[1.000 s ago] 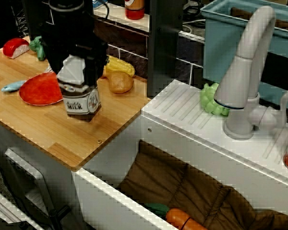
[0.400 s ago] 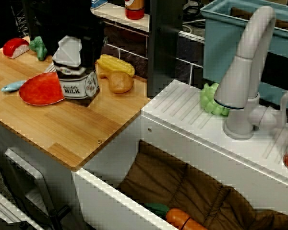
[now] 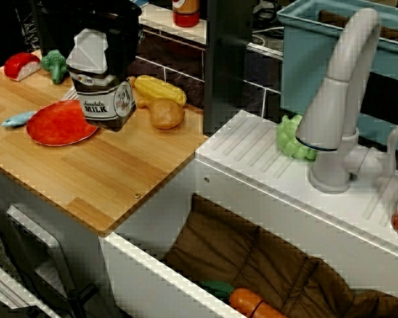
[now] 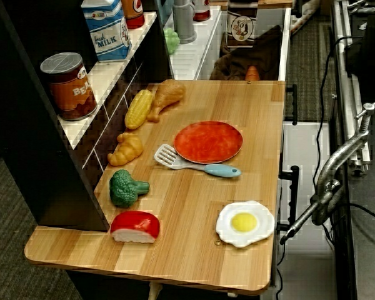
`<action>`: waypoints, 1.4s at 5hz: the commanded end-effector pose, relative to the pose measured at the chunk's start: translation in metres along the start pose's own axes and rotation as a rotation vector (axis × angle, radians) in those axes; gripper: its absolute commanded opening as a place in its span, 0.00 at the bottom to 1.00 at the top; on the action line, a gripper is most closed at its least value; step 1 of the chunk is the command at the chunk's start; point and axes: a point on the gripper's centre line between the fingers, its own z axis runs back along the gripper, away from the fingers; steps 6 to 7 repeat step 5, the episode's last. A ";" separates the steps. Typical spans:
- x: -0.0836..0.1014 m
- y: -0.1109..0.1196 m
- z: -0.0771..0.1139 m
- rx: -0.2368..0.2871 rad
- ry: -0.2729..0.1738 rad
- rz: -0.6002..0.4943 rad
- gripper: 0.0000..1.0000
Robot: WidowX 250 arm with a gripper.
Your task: Lift milk box
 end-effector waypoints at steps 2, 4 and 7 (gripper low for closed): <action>0.006 0.009 0.034 0.013 -0.094 0.012 0.00; 0.006 0.013 0.048 0.025 -0.113 0.013 0.00; 0.007 0.013 0.057 0.030 -0.128 0.012 0.00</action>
